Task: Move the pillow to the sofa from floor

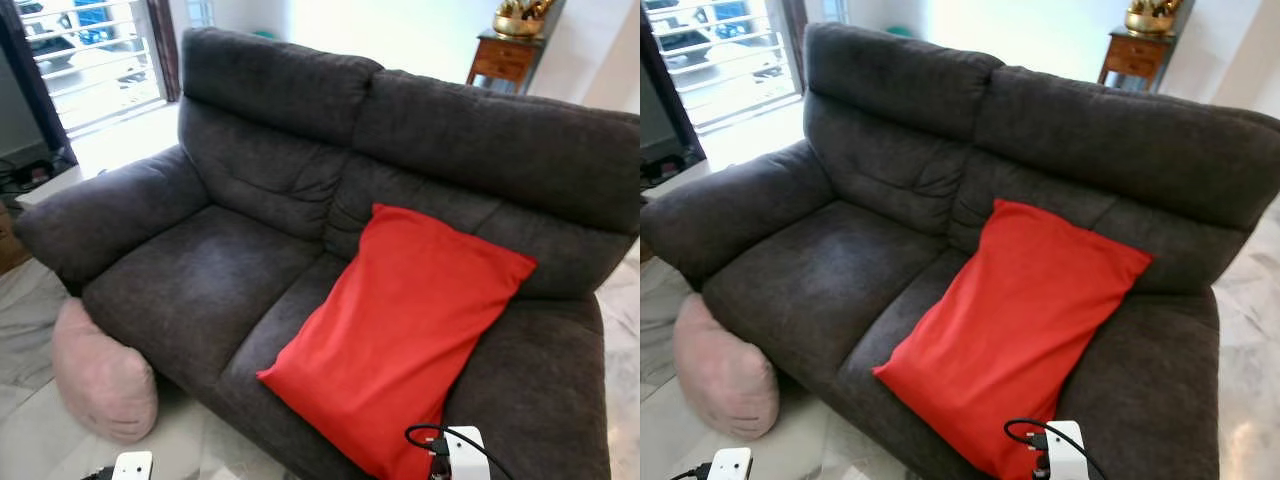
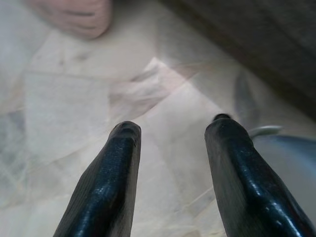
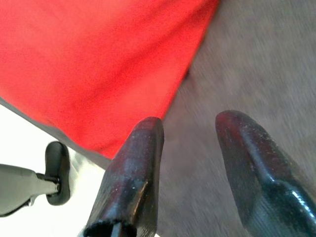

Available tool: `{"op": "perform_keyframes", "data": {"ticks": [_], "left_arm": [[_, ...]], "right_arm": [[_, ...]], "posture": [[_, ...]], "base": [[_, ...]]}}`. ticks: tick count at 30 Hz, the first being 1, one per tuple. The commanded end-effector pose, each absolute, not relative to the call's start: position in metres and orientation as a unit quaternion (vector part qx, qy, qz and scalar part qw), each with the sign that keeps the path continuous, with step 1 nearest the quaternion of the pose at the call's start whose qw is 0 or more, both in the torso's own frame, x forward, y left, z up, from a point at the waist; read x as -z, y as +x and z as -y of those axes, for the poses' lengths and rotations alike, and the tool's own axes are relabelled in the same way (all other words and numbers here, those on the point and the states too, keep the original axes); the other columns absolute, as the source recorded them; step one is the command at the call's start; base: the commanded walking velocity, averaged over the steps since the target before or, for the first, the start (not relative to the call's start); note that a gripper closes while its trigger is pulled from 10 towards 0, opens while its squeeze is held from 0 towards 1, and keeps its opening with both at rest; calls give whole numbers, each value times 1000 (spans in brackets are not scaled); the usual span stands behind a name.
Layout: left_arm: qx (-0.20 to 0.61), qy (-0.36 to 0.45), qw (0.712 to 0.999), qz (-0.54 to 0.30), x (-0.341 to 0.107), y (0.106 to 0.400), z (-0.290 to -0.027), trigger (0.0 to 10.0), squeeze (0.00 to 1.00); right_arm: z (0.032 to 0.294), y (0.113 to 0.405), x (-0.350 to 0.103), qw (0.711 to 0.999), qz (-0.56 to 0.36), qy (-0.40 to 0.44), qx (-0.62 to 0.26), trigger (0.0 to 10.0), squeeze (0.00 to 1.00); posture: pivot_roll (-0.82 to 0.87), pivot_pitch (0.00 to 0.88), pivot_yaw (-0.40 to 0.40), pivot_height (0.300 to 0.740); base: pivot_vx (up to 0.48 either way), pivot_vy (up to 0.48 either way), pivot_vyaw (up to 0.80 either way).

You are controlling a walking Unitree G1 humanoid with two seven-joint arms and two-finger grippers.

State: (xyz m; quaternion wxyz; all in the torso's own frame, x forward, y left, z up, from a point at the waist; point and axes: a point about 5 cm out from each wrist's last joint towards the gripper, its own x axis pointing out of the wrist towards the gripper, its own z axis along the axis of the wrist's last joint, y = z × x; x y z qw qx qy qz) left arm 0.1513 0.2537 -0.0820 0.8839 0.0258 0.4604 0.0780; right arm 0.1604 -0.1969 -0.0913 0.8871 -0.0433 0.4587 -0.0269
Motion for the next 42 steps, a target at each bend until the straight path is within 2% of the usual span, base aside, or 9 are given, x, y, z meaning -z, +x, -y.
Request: {"op": "perform_keyframes", "data": {"ticks": [1,42], "left_arm": [[-74,24,884,-461,83,153,-249,10000,0],[-60,26,882,-466,85,152,-245,10000,0]], "right_arm": [[200,160,91,886,-460,-44,32,10000,0],[197,160,92,884,-465,-51,16,10000,0]], "posture": [[-6,0,-35,740],[-12,0,-33,740]], "base": [[0,0,0],[0,284,0]]}}
